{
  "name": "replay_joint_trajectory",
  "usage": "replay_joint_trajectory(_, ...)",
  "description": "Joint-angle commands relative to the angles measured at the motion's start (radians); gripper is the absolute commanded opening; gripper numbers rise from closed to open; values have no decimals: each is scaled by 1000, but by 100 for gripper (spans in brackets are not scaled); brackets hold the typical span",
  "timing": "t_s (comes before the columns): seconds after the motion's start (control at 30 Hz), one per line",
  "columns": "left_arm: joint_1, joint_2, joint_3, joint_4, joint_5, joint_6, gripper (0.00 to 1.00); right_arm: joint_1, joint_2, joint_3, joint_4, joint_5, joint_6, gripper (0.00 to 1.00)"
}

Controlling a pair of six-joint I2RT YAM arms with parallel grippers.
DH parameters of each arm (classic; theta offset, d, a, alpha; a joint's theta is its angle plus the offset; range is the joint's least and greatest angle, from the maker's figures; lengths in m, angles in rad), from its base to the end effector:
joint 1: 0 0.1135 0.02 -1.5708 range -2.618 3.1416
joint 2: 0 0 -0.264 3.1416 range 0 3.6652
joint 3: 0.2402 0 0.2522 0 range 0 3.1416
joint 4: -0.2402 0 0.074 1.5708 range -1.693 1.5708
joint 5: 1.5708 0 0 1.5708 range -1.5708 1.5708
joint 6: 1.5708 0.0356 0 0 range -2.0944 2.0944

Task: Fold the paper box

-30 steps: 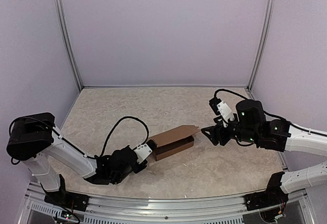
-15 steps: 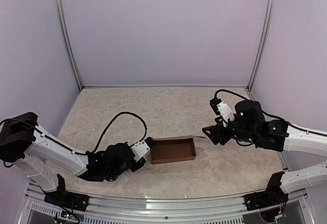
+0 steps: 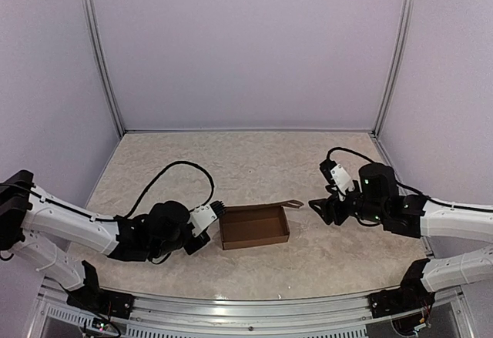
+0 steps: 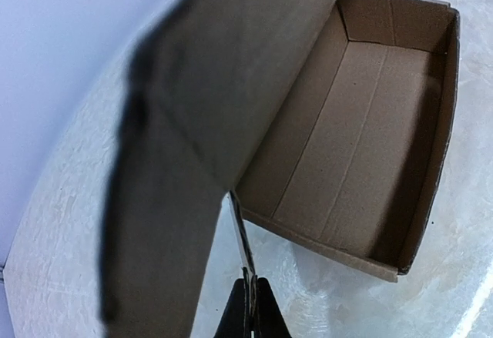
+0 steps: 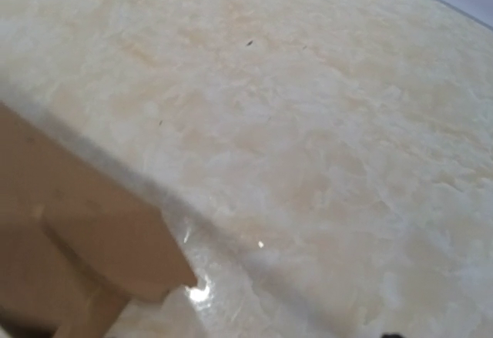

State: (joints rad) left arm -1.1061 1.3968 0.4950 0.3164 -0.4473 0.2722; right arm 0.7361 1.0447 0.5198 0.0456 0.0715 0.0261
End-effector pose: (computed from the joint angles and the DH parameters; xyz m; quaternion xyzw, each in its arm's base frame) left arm 0.1311 -0.2271 0.1599 0.4653 0.7298 -0.0081 0.5008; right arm 0.1697 0.1503 0.2205 -0.2795 0.8074 0.1646 0.4929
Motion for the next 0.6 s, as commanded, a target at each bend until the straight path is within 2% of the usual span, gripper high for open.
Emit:
replay_joint_trajectory(0.0,31,-26,28,-62,82,-24,0,-15,31,-57,105,-95,-107,72)
replay_joint_trajectory(0.27,61,-45,29,-88,166,-34,0,-16,145,4,112,-238,-126,71)
replay_joint_trajectory(0.57,86,-72,22,-105,204,-26,0,-23,290,43,228,-265,-264,71)
